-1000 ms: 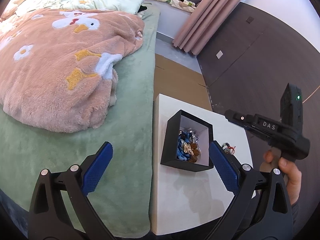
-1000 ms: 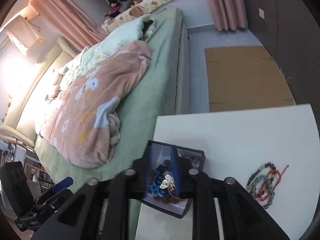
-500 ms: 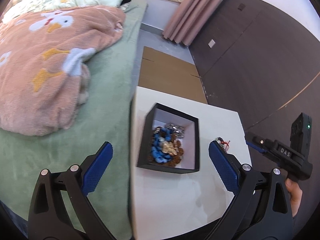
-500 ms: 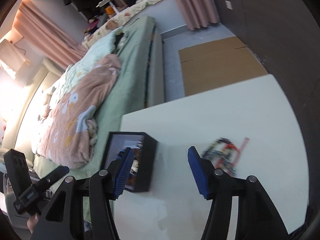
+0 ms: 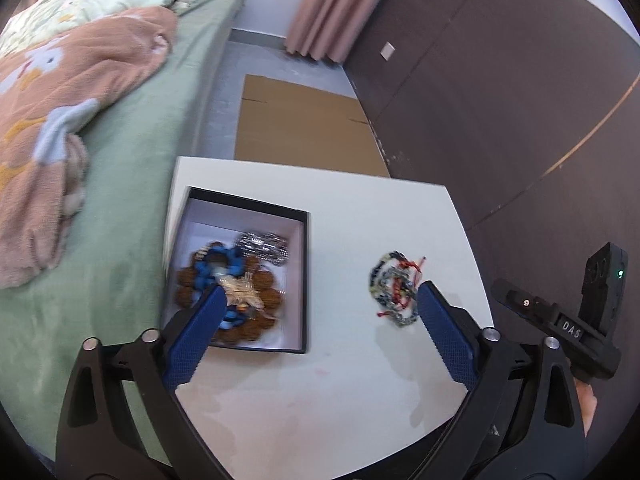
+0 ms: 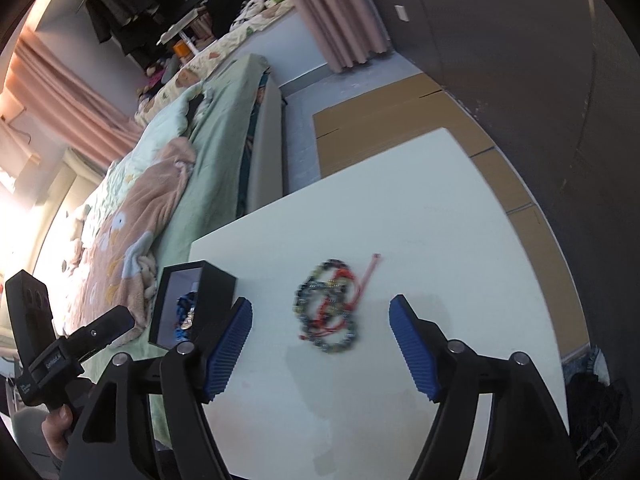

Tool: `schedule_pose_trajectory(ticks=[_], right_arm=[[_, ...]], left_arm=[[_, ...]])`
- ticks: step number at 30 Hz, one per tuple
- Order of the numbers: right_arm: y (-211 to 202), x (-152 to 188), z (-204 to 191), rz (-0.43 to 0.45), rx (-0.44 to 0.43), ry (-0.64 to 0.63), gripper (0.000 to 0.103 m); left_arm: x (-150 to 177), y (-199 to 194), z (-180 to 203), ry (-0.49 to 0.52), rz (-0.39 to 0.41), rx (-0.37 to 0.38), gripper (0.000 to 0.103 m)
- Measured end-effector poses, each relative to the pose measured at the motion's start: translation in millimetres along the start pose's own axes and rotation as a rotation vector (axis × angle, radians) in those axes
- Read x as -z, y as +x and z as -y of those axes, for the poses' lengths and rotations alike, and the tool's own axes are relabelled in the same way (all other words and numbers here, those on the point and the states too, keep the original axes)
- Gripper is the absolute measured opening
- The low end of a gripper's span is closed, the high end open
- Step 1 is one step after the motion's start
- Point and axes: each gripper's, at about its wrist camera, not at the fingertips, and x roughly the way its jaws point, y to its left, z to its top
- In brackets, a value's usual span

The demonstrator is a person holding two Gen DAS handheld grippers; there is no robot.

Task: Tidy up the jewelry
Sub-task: 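Move the open left tool over the remaining bracelet pile, then grasp the grey bead bracelet with the left tool while the right tool grasps the red string bracelet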

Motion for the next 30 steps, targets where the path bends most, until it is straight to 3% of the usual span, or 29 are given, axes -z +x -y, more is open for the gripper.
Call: schedule_pose_trajectory(ticks=[4,9,12,17,20,25,28,30], right_arm=[[6.7,15.4,25.8,0.026,-0.03,0.032,0.07],[18.7,32.1,43.7,0.004,-0.037,0.06,0.071],[13.4,33.5,51.3,0.025,-0.053,0.099,0.086],[13.1,36.5,66.2,0.027,-0.097,0.173,0.088],[13.5,34.9,73.3,0.035,-0.072,0.196,0.088],[14.5,35.2,90.6,0.03,-0.081,0.267,0.088],[14.8,35.4,95.7,0.028,-0.072,0.282,0.088],[16.1,34.6,95.8,0.024,-0.08,0.282,0.088]], left_arm=[[5.1,21.5,21.8,0.03,-0.076,0.003,0.067],[15.2,42.6,51.4,0.096,-0.134,0.004,0.054],[17.0,58.6,61.2,0.089,-0.166,0.01,0.045],[17.8,88.2,71.7,0.064,-0.212,0.014,0.041],[21.2,101.7,78.5,0.062,-0.228,0.011,0.04],[29.5,121.9,86.3,0.063,-0.233,-0.037,0.036],[34.2,130.8,86.9,0.056,-0.237,-0.054,0.028],[34.4,134.0,86.6,0.046,-0.228,-0.063,0.013]])
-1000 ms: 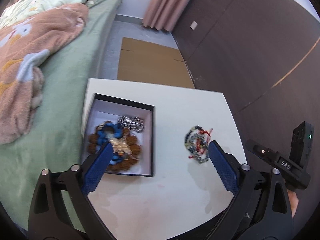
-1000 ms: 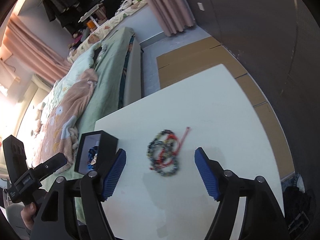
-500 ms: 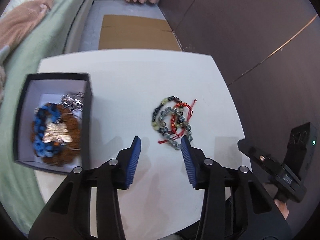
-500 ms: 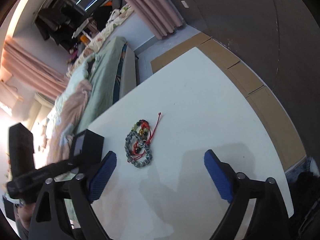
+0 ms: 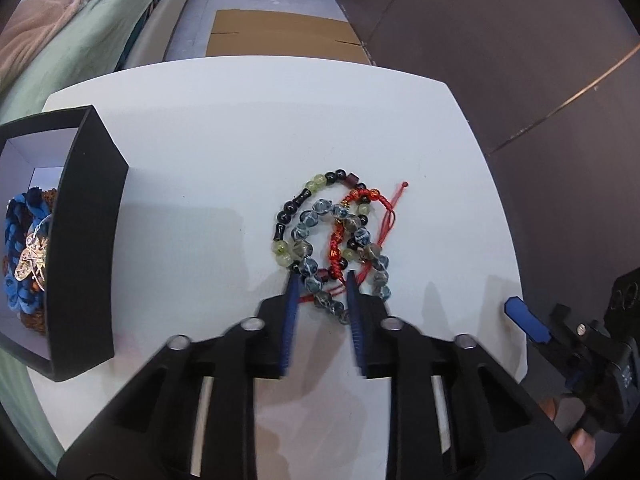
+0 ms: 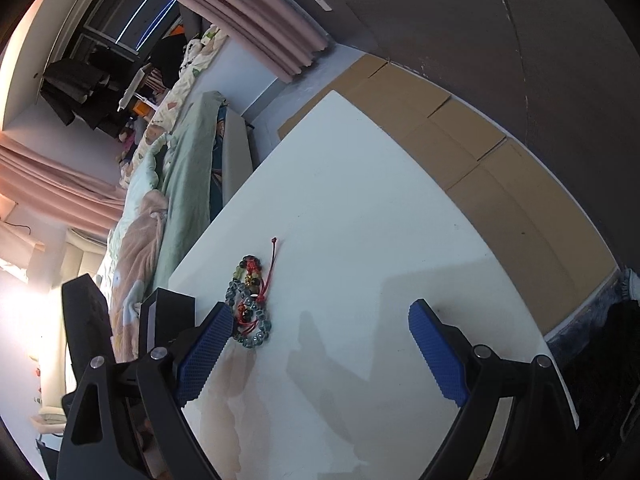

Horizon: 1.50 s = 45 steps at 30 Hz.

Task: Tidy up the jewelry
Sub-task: 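Grasp the grey bead bracelet with the left tool while the right tool grasps the red string bracelet, then drop the grey bracelet into the box with the left tool while the right tool drops the red bracelet in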

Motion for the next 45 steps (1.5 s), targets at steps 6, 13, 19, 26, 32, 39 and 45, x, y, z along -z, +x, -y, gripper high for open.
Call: schedule_pose_trajectory(ticks=[6,13,19,26,32,39,45], right_arm=[[15.5,-4.7,-12.5,-0.044,-0.042,-0.02,0.061],[35.3,-11.3,-29.3,-0.096,-0.078,-0.042,0.042],[51.5,-12.0,-42.8,-0.132,-0.068,-0.073,0.03],[71.2,-15.9,-59.5,-0.163,-0.032,-0.125,0.027],[90.7,-15.4,-79.1,-0.186,-0.004,-0.174,0.024],[94.2,-13.8,-91.9,-0.165,0.031,-0.216,0.004],[70.8,-14.0,-108.1,-0.127,-0.03,-0.251,0.004]], left_arm=[[-1.6,-14.3,3.5,0.014,0.041,0.003,0.009],[-12.3,-41.7,-2.2,0.008,0.082,0.04,0.009],[-19.8,-60.6,-6.3,0.037,0.103,0.059,0.009],[-21.7,-83.7,-11.6,0.046,0.142,0.065,0.009],[-21.2,-105.5,-24.9,0.039,0.173,0.066,0.009],[-21.6,-135.2,-47.8,0.012,0.223,0.058,0.009],[-20.7,-156.6,-68.2,-0.017,0.26,0.045,0.009]])
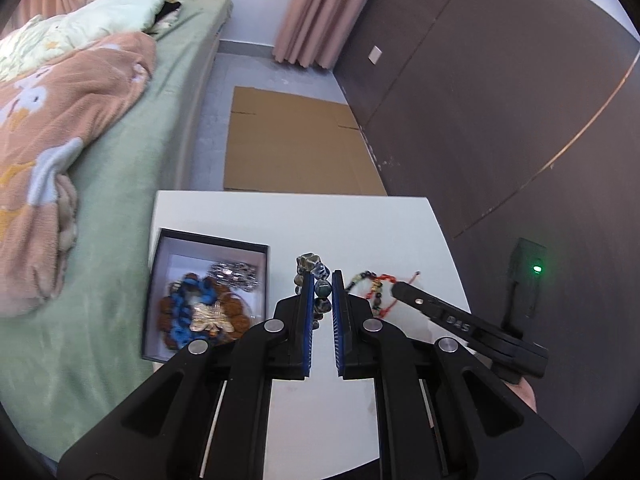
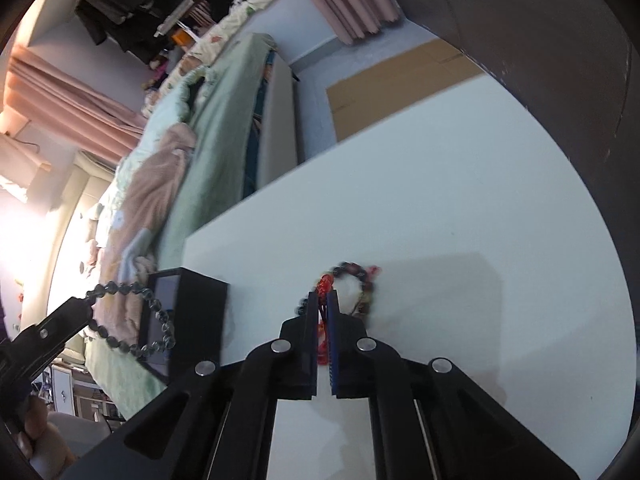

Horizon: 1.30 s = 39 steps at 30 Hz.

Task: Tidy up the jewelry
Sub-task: 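Drop the grey bracelet into the box with the left tool while the right tool drops the red bracelet in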

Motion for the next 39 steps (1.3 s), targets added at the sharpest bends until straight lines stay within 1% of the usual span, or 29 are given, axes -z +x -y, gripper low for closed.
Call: schedule_pose_trajectory(ticks=[6,7,8,10,11,12,15,17,19,21,26,31,39], right_arm=[[-22.2,-1.5,-32.0,0.033,-0.042,-0.057,0.004],[-26.1,-1.5,-40.9,0.038,-0.055,-0.068,0.004],[-29.3,-1.7,-48.1,0.043,-0.063,-0.08,0.004],[-35.2,-0.3,-60.4,0.047,-0.078,-0.102,0.004],[-38.6,-0.3,-70.5,0.048,-0.095,-0.117,0.004],[-40.6,-0.2,-76.7,0.049,-0.104,-0.127,0.004],[-44.1,-1.7,-98.3,0.048,-0.131,-0.157,0.004],[-44.9,-1.7,-112.1,0.047,-0.142,-0.178,0.004],[-41.9,-0.6,-129.3,0.04,-0.15,-0.202,0.004],[-37.6,0.2,-140.5,0.031,-0.154,-0.217,0.004],[-20.2,1.6,-170.9,0.011,-0.142,-0.259,0.004],[-4.0,-2.2,-190.3,-0.004,-0.115,-0.288,0.004],[26.2,-5.9,-214.6,-0.058,-0.152,-0.284,0.005]], left_arm=[[-3.0,-7.4,-27.2,-0.055,0.018,-0.008,0.009],[-3.2,-5.6,-34.7,-0.073,0.016,-0.024,0.011],[-2.9,-4.4,-39.9,-0.084,0.012,-0.042,0.016],[-1.5,-5.3,-56.2,-0.125,0.011,-0.079,0.063],[-0.2,-8.8,-60.5,-0.137,0.031,-0.084,0.066],[1.3,-14.9,-66.9,-0.142,0.058,-0.095,0.067],[2.9,-22.1,-80.6,-0.159,0.061,-0.103,0.067],[3.7,-27.7,-89.6,-0.172,0.067,-0.111,0.071],[5.3,-35.5,-99.4,-0.183,0.084,-0.126,0.079],[6.8,-41.6,-106.7,-0.194,0.094,-0.131,0.081],[12.3,-52.7,-124.6,-0.212,0.104,-0.137,0.082],[15.0,-60.2,-138.0,-0.229,0.115,-0.137,0.084],[16.9,-66.9,-158.5,-0.26,0.127,-0.134,0.084]])
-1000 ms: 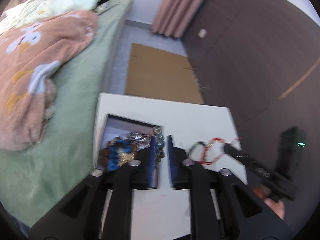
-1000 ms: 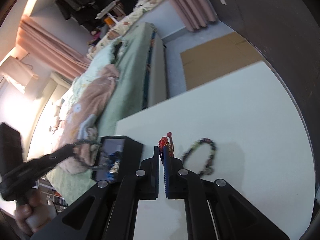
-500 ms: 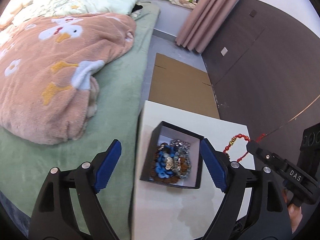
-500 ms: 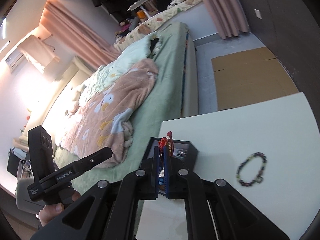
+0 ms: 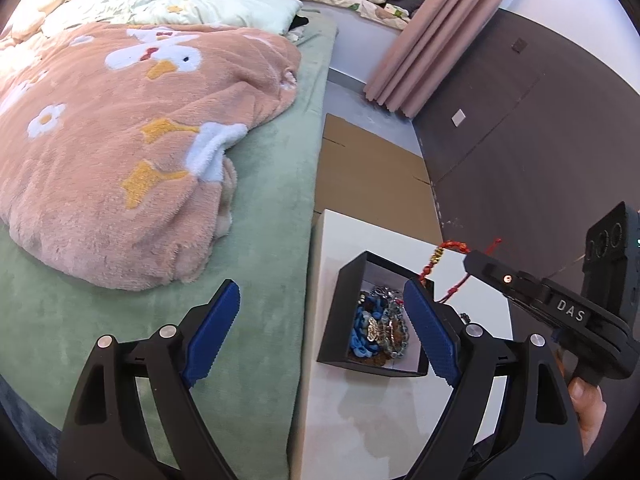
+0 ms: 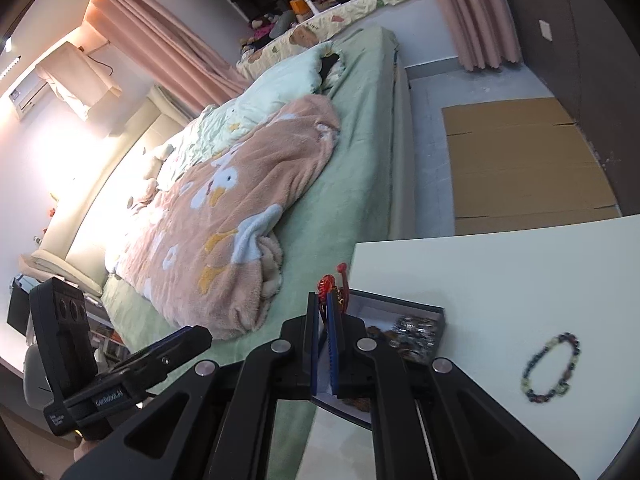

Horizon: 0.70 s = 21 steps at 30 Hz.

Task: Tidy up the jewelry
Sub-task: 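Drop the grey bracelet into the box with the left tool while the right tool drops the red bracelet in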

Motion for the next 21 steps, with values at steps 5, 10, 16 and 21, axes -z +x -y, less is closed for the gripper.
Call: schedule_pose_trajectory(ticks=[5,10,16,21], right_arm=[[30.2,3.7,11.1,-0.087,0.03,0.046,0.049],[14.8,11.1,27.8,-0.026,0.065,0.062,0.073],[-19.1,19.2,53.7,0.013,0.097,0.087,0.073],[-45.2,30.1,76.8,0.034,0.117,0.108,0.073]], left_arm=[[-0.4,-0.9,-9.0,-0.015,0.001,-0.003,0.084],[0.8,4.4,-9.3,-0.011,-0.009,-0.003,0.084],[5.1,11.2,6.0,0.016,-0.021,0.01,0.084],[9.6,16.2,29.1,0.053,-0.033,0.023,0.084]])
